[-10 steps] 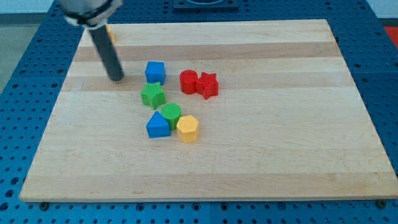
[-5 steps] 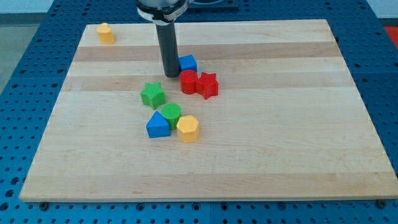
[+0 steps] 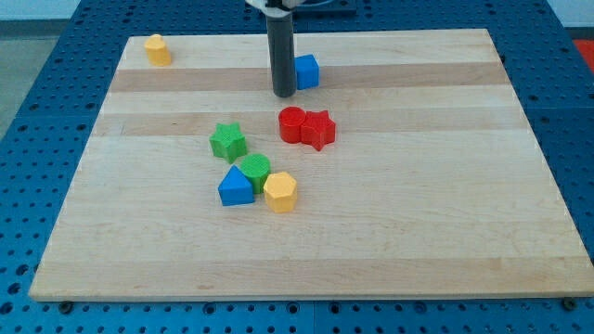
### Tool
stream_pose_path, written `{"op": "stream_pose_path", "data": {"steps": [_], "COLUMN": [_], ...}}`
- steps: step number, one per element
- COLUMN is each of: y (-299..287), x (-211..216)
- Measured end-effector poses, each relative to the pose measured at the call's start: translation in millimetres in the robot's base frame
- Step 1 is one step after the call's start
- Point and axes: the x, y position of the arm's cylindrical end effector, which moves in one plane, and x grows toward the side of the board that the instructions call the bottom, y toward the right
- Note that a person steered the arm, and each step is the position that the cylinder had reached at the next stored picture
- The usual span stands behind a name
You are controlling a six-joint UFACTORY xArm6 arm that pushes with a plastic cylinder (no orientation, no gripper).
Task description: Move the cube towards the top center of the board
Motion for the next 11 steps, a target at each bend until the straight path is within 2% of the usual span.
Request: {"op": "stream_pose_path", "data": {"steps": [1,3,5,8,10,11], "y": [27.2,-7.6,26.6,26.5,32.0,99.9], "x": [-0.8,-49.2,-32.2,-71.6,-67.2,-29.4]}}
